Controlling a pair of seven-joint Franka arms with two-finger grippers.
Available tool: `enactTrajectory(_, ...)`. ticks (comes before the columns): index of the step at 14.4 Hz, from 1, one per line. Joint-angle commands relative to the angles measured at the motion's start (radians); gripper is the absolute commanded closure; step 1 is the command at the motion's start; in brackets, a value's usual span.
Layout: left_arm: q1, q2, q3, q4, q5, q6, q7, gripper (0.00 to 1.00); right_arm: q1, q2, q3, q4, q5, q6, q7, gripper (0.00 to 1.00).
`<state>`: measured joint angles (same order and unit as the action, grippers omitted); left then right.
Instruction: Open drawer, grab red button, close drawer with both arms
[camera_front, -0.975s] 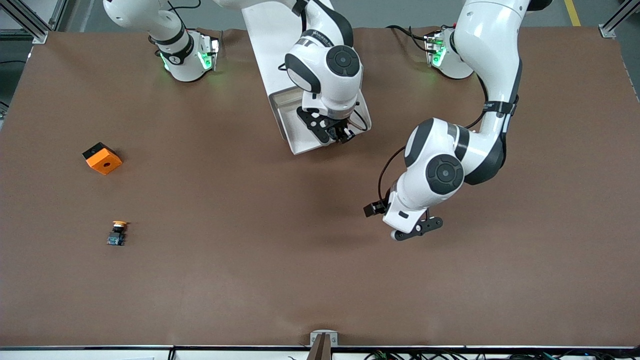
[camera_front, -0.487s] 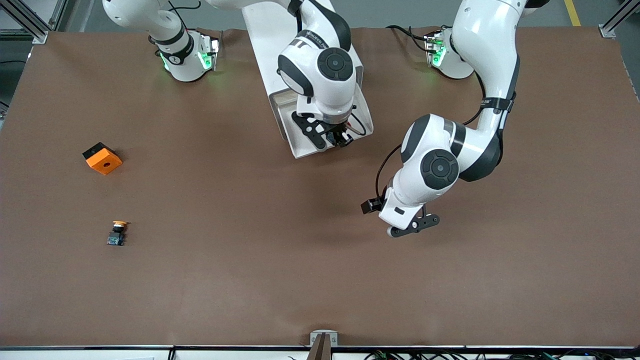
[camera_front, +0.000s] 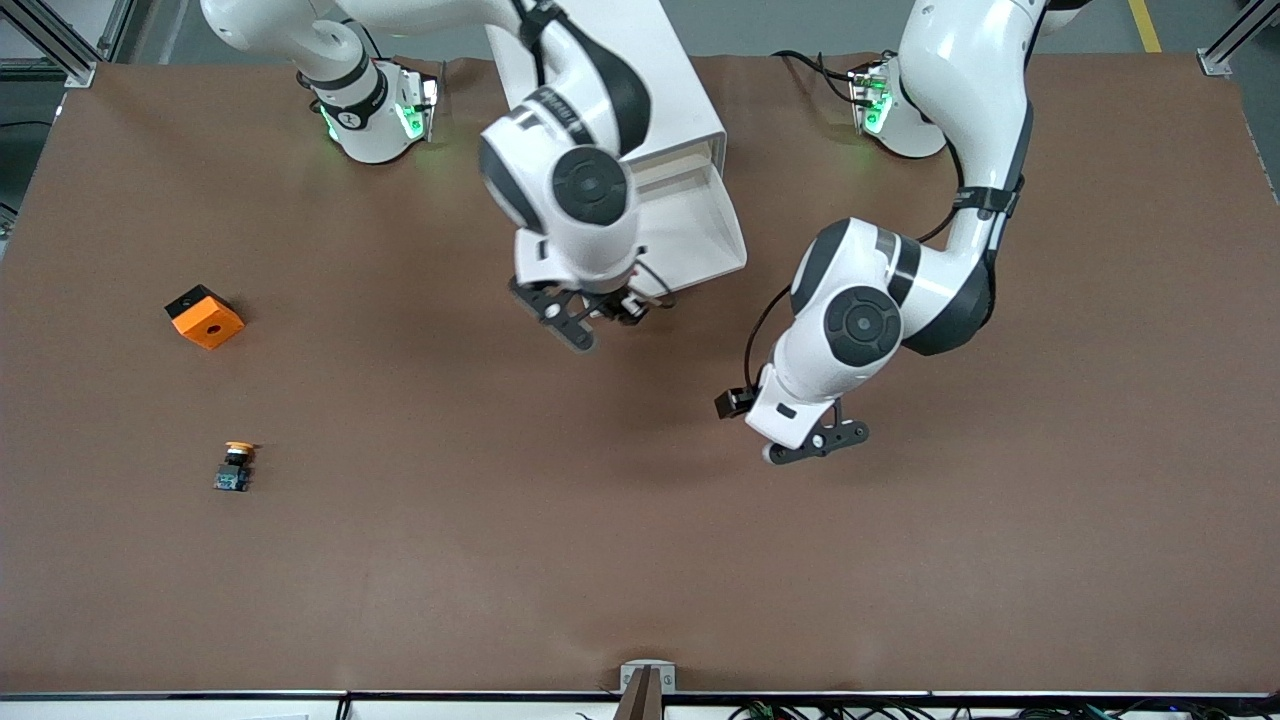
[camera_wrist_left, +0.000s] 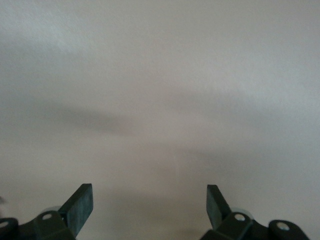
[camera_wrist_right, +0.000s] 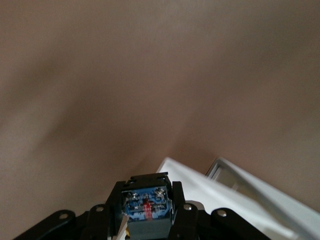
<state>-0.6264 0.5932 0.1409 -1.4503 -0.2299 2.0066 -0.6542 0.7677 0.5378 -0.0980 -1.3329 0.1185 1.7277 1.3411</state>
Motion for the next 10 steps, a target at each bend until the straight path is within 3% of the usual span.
enactTrajectory(1, -0.042, -0.064, 0.003, -0.097, 0.021, 0.021, 0.008, 0.00, -0.132, -0.042, 0.011, -0.003, 0.021, -0.053, -0.191, 1.00)
enactTrajectory(5, -0.084, -0.124, 0.005, -0.203, 0.021, 0.052, -0.005, 0.00, -0.298, -0.044, 0.006, -0.025, -0.011, -0.014, -0.463, 1.00)
enactTrajectory(10, -0.160, -0.130, 0.006, -0.254, 0.023, 0.135, -0.105, 0.00, -0.502, -0.038, 0.007, -0.130, -0.023, 0.186, -0.808, 1.00)
